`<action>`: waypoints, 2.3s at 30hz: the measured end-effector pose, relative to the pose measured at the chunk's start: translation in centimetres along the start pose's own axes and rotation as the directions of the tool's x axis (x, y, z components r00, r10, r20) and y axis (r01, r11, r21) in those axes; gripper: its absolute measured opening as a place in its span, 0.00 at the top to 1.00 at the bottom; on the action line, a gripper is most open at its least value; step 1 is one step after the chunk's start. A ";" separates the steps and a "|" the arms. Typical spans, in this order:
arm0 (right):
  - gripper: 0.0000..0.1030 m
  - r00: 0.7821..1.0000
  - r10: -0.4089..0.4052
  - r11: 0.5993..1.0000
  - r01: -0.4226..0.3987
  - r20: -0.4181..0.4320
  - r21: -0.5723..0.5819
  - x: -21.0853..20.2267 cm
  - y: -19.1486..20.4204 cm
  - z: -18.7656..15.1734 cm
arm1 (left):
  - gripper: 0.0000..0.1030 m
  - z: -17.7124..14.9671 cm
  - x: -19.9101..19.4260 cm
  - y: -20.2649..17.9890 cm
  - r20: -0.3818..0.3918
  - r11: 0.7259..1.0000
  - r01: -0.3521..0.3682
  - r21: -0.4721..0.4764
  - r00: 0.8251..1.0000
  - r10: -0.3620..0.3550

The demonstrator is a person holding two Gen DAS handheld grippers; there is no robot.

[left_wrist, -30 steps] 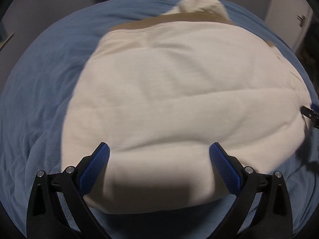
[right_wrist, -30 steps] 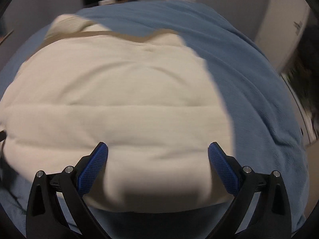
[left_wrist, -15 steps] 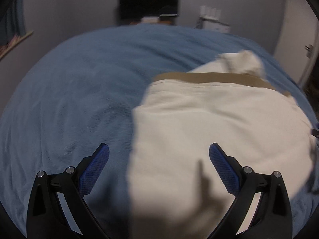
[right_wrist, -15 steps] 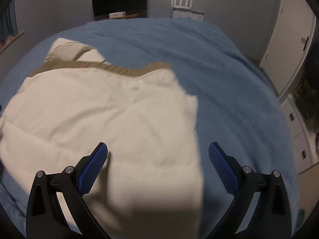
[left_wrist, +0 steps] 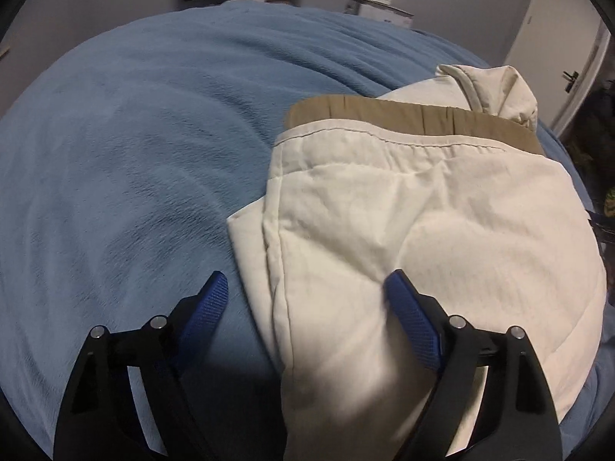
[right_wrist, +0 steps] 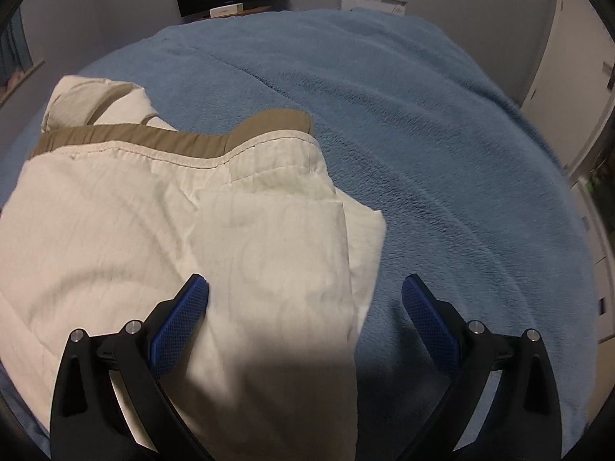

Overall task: Fold large clothes
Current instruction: 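Move both grippers to the side edge of the folded jacket, then grasp the jacket side edge with both grippers and lift it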

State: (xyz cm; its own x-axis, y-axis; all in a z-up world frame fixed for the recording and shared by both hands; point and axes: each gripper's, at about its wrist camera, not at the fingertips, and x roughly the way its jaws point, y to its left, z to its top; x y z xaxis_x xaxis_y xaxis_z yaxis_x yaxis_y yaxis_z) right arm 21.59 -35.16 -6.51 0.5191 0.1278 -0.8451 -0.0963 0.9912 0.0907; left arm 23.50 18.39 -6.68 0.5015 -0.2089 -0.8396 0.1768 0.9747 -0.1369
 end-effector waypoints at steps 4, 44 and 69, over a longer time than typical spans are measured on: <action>0.13 0.996 0.086 0.995 -0.085 -0.016 0.053 0.4 -1.2 -0.2 | 0.30 -0.2 0.6 1.4 0.009 0.993 0.105 -0.055 0.994 -0.105; 0.93 0.956 0.136 0.990 -0.139 0.258 -0.005 -10.7 1.4 -1.5 | 0.91 -1.3 -6.6 -3.1 0.222 0.990 0.128 0.050 0.965 -0.136; 0.98 0.919 0.042 0.974 -0.126 0.393 0.191 -14.8 -6.6 0.6 | 0.91 6.9 -2.6 -7.8 0.223 0.977 0.212 0.007 0.952 -0.208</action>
State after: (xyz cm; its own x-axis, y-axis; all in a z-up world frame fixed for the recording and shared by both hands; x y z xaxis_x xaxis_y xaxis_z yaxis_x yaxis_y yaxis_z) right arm 15.04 -43.61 5.67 0.8062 0.1725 -0.5659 0.0029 0.9554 0.2952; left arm 26.70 10.83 0.24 0.6297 -0.4194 -0.6539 0.2849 0.9078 -0.3079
